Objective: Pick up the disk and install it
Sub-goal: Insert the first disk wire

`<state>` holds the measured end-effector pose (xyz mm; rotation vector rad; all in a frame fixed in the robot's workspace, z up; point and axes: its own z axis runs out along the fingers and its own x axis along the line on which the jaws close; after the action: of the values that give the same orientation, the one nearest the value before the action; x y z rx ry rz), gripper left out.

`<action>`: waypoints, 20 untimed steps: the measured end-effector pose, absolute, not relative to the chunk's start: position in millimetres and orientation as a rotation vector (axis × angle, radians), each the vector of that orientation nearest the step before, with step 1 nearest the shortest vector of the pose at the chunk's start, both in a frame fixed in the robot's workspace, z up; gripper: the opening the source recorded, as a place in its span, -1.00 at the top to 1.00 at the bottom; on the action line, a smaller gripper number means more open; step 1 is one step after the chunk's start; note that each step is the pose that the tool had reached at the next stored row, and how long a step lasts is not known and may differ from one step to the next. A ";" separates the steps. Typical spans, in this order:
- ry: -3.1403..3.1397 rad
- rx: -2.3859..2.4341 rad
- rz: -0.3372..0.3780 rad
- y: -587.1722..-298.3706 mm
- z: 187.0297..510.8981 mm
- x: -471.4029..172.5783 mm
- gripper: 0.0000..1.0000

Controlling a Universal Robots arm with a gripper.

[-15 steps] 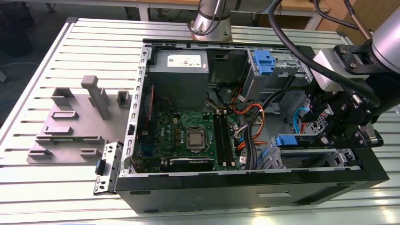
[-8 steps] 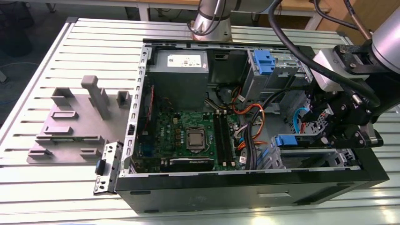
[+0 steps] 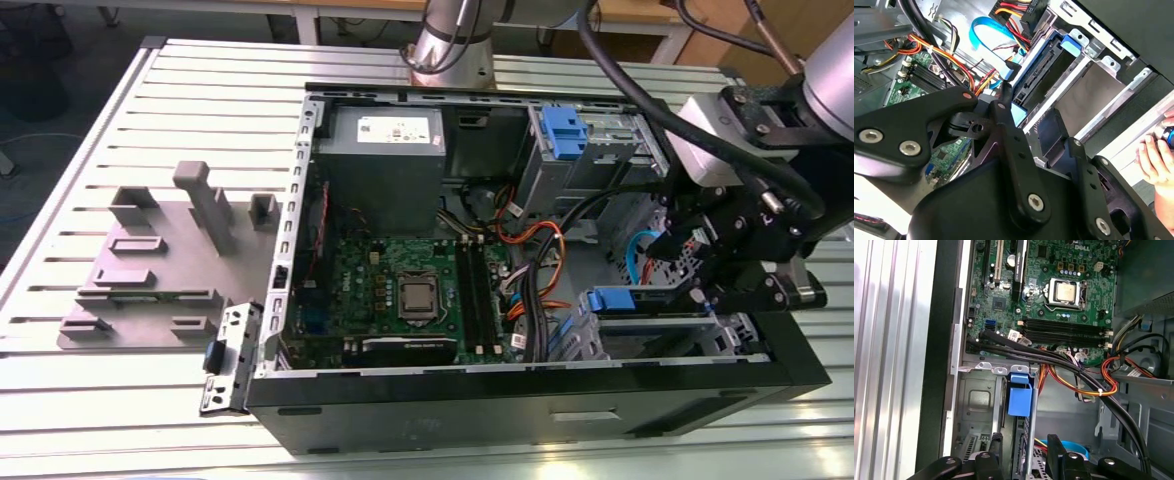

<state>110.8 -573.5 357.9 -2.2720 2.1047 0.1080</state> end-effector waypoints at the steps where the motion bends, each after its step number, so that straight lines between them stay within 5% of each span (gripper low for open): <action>1: 2.105 -2.272 0.108 -573.5 359.4 110.7 0.04; 20: 2.105 -2.272 0.108 -566.4 360.9 110.2 0.04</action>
<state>110.2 -566.4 360.9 -2.2719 2.1046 0.1081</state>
